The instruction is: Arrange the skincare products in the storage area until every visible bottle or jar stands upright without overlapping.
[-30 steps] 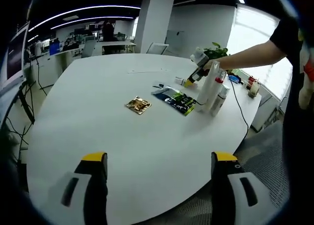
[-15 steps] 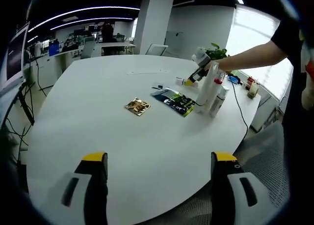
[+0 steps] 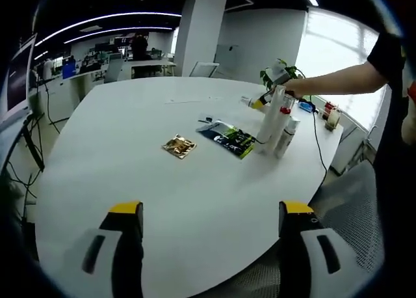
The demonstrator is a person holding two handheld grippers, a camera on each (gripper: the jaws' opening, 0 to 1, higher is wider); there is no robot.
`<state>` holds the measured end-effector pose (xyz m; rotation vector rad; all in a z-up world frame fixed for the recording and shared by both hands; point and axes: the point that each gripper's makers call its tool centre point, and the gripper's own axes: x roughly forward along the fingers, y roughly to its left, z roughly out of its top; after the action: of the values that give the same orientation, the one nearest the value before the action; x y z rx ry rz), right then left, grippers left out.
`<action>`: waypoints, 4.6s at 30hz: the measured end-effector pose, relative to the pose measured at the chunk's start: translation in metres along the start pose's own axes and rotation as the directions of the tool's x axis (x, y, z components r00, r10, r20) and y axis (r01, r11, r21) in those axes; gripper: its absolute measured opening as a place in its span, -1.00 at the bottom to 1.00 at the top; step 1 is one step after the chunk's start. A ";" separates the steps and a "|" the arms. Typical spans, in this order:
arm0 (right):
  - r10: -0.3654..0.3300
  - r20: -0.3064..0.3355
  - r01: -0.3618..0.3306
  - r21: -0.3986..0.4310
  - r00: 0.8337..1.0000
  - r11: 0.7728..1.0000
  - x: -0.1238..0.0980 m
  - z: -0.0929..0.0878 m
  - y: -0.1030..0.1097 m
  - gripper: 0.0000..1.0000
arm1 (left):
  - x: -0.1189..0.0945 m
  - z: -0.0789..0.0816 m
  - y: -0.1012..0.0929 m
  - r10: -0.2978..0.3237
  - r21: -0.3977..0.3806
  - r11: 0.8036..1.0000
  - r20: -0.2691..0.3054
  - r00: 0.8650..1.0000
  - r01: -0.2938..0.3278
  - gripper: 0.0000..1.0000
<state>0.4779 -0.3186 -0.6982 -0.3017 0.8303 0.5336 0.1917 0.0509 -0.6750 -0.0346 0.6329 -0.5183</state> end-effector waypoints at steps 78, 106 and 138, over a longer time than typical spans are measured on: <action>0.148 0.647 -0.315 0.150 0.748 0.937 -0.218 -0.002 0.245 -0.61 | -0.019 0.107 -0.084 -0.170 -0.033 0.982 0.257 0.952 0.184 0.45; 0.269 0.630 -0.257 -0.113 0.728 0.960 -0.209 0.025 0.332 -0.61 | -0.008 0.140 -0.141 -0.287 -0.271 0.875 0.376 0.881 0.401 0.04; 0.423 0.670 -0.473 -0.120 0.610 0.873 -0.230 0.037 0.356 -0.54 | -0.031 0.159 -0.157 -0.449 -0.158 0.815 0.437 0.779 0.558 -0.71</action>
<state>0.1748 -0.0824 -0.5160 0.1943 0.1756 1.0159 0.1903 -0.0905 -0.5000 -0.5839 0.2966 -0.9204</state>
